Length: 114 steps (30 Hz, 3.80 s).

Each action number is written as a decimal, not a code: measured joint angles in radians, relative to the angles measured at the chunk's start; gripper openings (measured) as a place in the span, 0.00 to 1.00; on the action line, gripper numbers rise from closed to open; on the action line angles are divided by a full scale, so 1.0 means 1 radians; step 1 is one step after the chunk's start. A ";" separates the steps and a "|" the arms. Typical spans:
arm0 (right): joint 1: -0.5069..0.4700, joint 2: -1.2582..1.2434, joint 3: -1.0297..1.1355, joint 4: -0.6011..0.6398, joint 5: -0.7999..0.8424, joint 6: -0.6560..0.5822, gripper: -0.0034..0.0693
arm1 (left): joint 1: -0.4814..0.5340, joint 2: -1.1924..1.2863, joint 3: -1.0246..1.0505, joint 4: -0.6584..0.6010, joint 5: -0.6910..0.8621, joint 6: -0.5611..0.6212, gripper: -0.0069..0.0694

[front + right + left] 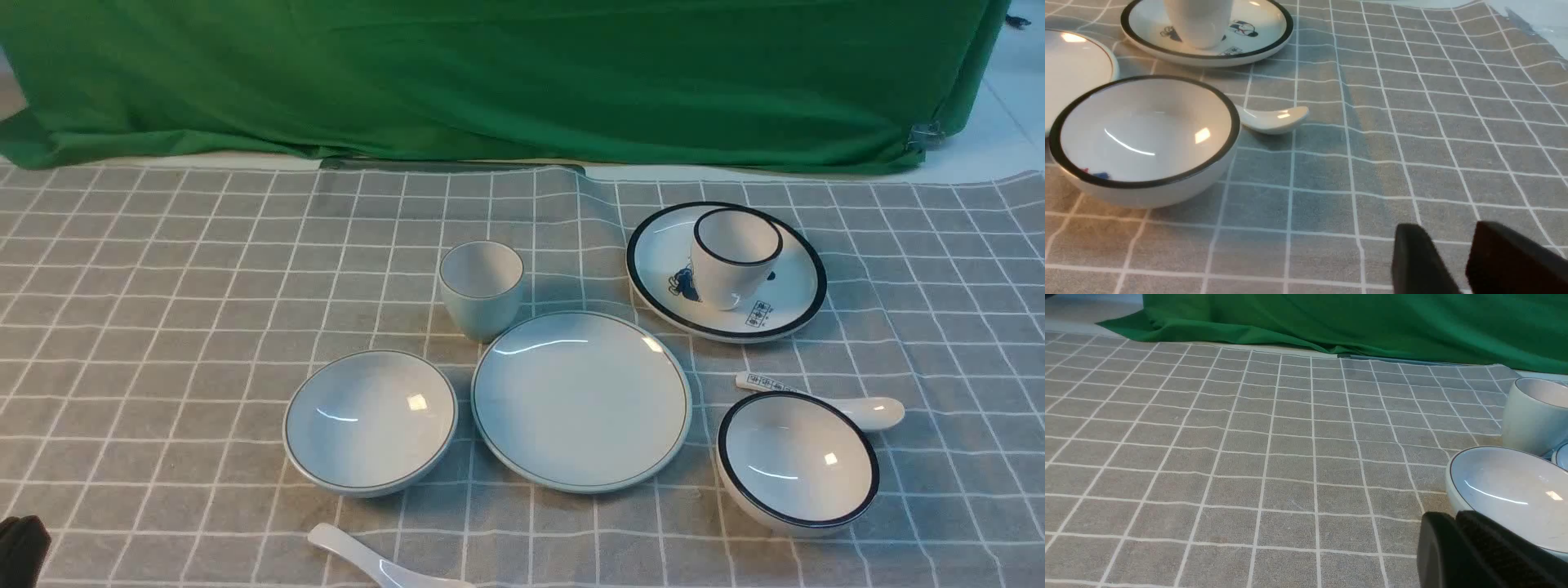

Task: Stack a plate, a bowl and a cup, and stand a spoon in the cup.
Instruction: Use the left arm to grab a blue rice bowl

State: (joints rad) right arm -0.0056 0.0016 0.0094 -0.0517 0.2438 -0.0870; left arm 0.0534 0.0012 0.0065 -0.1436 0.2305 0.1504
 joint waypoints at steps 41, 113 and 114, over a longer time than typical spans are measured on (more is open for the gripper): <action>0.000 0.000 0.000 0.072 -0.090 0.081 0.38 | 0.000 0.000 0.000 -0.198 -0.657 -0.355 0.11; 0.318 0.833 -0.597 0.316 0.364 -0.140 0.08 | -0.273 1.754 -1.144 0.063 0.522 -0.259 0.14; 0.318 0.833 -0.597 0.316 0.363 -0.140 0.08 | -0.273 1.736 -1.150 0.053 0.529 -0.258 0.13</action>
State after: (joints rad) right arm 0.3126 0.8347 -0.5875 0.2646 0.6070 -0.2275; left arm -0.2192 1.7375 -1.1431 -0.0908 0.7596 -0.1071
